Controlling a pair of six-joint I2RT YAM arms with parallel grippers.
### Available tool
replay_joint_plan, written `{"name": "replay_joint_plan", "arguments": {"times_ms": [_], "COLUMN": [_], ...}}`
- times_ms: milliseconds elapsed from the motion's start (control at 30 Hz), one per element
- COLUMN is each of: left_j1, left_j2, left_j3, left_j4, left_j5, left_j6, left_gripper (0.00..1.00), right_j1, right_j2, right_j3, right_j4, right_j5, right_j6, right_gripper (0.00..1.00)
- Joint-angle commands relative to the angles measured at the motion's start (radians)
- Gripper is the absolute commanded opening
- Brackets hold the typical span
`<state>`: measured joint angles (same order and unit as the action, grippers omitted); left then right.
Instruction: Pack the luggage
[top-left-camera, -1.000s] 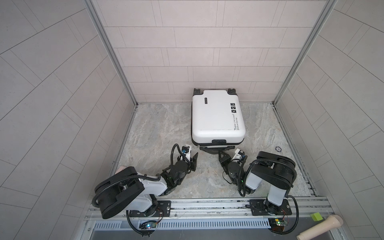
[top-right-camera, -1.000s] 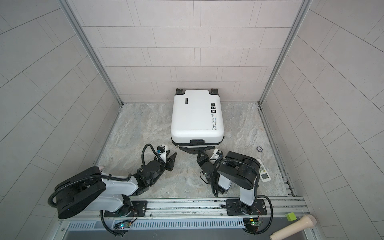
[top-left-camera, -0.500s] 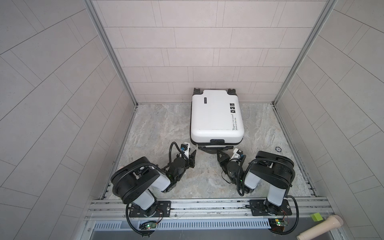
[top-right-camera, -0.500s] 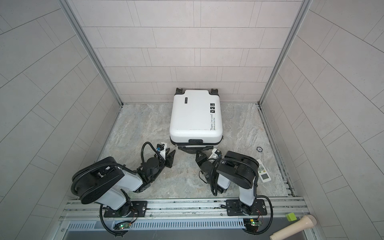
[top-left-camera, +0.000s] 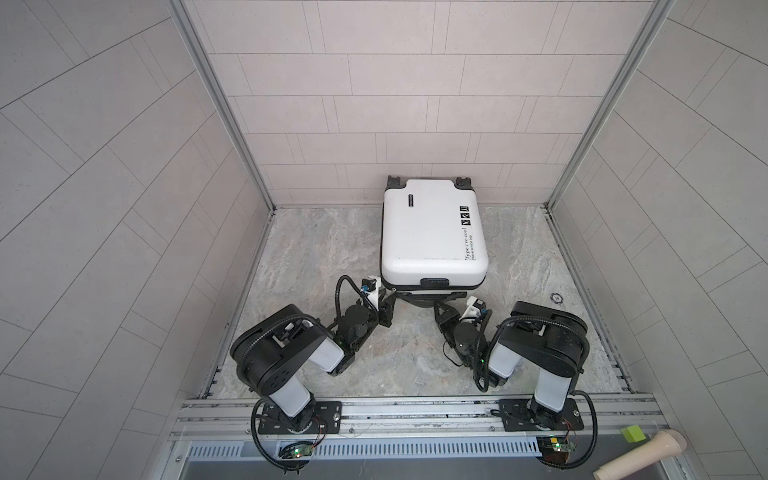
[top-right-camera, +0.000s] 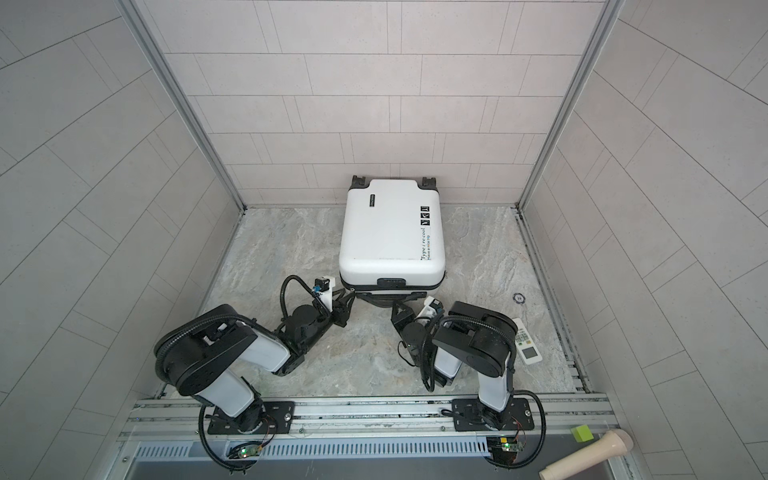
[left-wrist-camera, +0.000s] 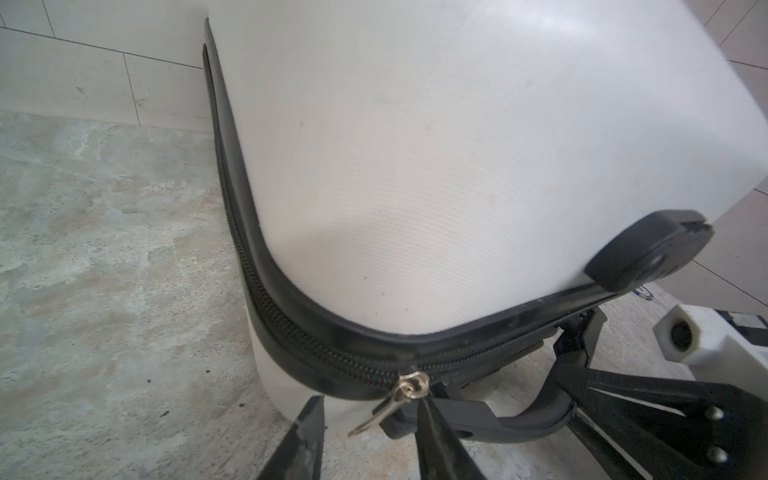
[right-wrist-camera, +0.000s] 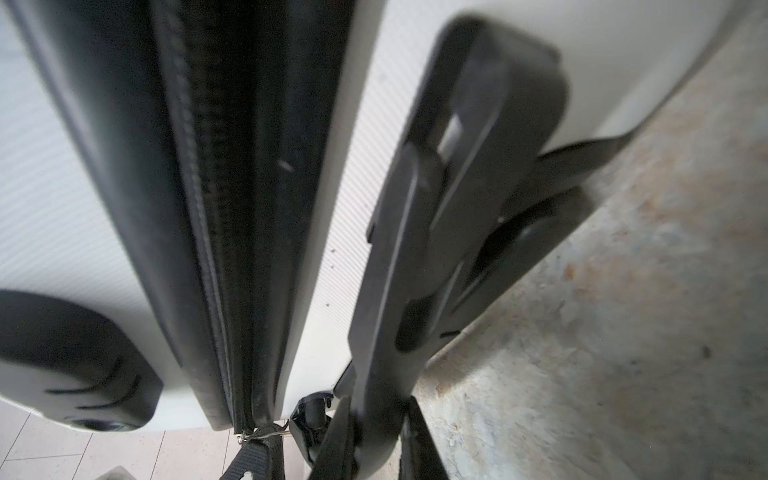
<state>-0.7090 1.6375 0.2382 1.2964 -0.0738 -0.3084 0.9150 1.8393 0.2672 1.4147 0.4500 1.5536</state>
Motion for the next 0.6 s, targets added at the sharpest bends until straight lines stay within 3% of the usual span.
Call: {"name": "replay_joint_plan", "arguments": {"times_ms": [0,200,567], "left_j1": [0.005,0.006,0.006], "left_j2": [0.023,0.041,0.002], "left_j3": [0.035,0.077,0.080], "left_j4": [0.036,0.036,0.037], "left_j5": [0.015,0.004,0.018], "left_j6": [-0.008,-0.006,-0.002], "left_gripper": [0.40,0.35,0.12], "right_j1": [0.013,0.013,0.013], "right_j2": [0.010,0.010,0.014], "right_j3": [0.023,0.023,0.028], "right_j4": [0.006,0.005,0.005], "right_j5": [-0.094,-0.097,-0.102], "right_j6": [-0.083,-0.083,-0.083], "right_gripper": [0.00,0.00,0.00]}}
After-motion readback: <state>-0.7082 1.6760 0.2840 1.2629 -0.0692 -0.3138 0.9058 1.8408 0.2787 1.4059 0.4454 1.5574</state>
